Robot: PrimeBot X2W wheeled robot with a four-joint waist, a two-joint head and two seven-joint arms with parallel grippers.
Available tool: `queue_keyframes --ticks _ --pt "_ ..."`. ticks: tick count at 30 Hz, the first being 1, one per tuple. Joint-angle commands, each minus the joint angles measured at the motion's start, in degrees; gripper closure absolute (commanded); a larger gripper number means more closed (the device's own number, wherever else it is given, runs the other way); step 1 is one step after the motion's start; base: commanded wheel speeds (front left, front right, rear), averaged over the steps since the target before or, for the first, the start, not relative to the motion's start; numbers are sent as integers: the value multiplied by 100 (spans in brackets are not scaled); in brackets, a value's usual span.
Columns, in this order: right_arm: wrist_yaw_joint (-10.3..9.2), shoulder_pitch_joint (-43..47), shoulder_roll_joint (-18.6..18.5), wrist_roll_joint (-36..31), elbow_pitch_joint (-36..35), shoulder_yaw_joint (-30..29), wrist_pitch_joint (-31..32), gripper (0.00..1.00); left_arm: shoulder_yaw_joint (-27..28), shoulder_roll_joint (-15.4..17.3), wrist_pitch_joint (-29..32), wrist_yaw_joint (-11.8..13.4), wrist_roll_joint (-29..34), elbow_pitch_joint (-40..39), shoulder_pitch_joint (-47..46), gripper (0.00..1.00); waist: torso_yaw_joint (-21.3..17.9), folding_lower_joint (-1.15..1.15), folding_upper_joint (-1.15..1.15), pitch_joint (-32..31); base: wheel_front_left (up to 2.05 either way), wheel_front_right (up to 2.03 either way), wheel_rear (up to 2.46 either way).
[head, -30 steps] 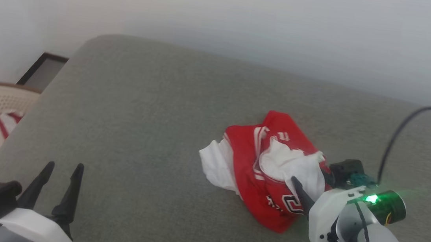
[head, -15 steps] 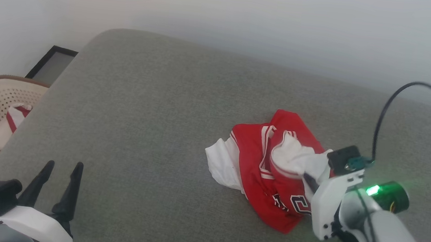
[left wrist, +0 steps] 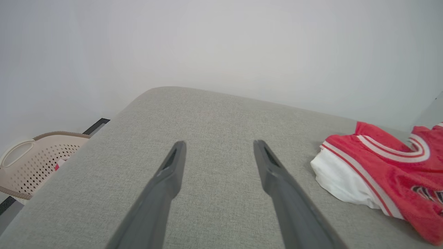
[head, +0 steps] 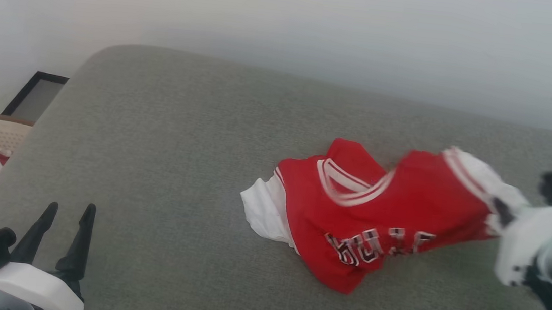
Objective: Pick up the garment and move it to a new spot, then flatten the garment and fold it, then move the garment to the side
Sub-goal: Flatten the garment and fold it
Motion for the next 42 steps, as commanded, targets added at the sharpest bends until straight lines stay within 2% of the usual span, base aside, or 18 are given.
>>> queue_keyframes --ticks 1,6,9,10,15,16,17,18,19,24,28,36,42 --pt "-8 134 -46 -39 -22 -231 19 100 25 10 -30 -37 79 -9 6 0 -59 0 0 24 0 0 0" --pt "-8 354 -98 -284 279 -893 -196 100 8 -26 -35 -77 94 35 -101 0 -145 0 0 109 0 0 0" --pt "-8 397 -112 -382 734 -1128 -421 100 -31 -61 -37 -127 96 93 -195 0 -157 0 0 157 0 0 0" --pt "-8 337 -73 -395 1132 -1217 -570 100 -53 -73 -38 -153 100 146 -240 0 -169 0 0 183 0 0 0" --pt "-8 107 -32 -459 1849 -1255 -885 100 -94 -83 -38 -218 106 243 -342 0 -179 0 0 209 0 0 0" --pt "-8 52 -45 -503 2019 -1243 -952 91 -101 -80 -38 -230 97 266 -357 0 -184 0 0 211 0 0 0" --pt "-8 -1 -27 -505 2167 -1226 -969 65 -110 -68 -35 -249 93 286 -371 0 -197 0 0 210 0 0 0" --pt "-8 -57 21 -440 2319 -1197 -931 18 -126 -50 -16 -258 99 297 -385 0 -211 0 0 207 0 0 0" --pt "-8 -108 36 -396 2422 -1114 -889 0 -128 -43 0 -264 96 305 -404 0 -225 0 0 203 0 0 0" --pt "-9 -262 -24 -109 2518 -795 -679 0 -141 87 99 -282 120 261 -429 0 -391 0 0 159 0 0 0" --pt "-8 -173 -104 171 2216 -478 -449 0 -139 200 251 -289 59 116 -432 0 -571 0 0 89 0 0 0" --pt "-8 388 -171 860 854 -118 -80 0 -158 475 728 -266 -8 -257 -511 0 -1033 0 0 -22 0 0 0" --pt "-6 680 -77 857 -270 -285 -356 0 -212 611 1078 -240 -61 -480 -574 0 -1447 0 0 -13 0 0 0"
